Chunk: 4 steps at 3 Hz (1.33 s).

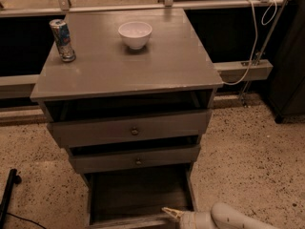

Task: Close bottom drawer

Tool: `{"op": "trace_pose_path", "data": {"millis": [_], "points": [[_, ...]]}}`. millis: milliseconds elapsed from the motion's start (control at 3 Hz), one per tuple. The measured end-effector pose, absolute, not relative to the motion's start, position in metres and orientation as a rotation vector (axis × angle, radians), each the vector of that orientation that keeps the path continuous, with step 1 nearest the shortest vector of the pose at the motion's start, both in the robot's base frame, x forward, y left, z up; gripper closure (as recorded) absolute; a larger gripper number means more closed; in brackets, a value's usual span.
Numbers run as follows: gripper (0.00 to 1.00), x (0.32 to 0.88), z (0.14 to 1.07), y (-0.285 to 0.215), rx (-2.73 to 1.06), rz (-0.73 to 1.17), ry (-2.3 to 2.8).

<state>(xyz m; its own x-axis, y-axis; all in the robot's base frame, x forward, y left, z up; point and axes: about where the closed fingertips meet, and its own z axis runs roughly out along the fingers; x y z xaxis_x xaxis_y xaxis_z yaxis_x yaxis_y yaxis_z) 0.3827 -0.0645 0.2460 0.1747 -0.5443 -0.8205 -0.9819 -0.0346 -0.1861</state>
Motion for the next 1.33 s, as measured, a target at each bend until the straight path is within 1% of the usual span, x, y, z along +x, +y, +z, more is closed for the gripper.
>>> {"op": "trace_pose_path", "data": {"millis": [333, 667, 1000, 1333], "points": [[0.41, 0.380, 0.215, -0.077, -1.651, 0.707, 1.512], [0.65, 0.376, 0.202, -0.075, -1.669, 0.696, 1.505], [0.96, 0.370, 0.187, -0.073, -1.675, 0.677, 1.512], [1.00, 0.373, 0.159, -0.074, -1.650, 0.628, 1.559]]}}
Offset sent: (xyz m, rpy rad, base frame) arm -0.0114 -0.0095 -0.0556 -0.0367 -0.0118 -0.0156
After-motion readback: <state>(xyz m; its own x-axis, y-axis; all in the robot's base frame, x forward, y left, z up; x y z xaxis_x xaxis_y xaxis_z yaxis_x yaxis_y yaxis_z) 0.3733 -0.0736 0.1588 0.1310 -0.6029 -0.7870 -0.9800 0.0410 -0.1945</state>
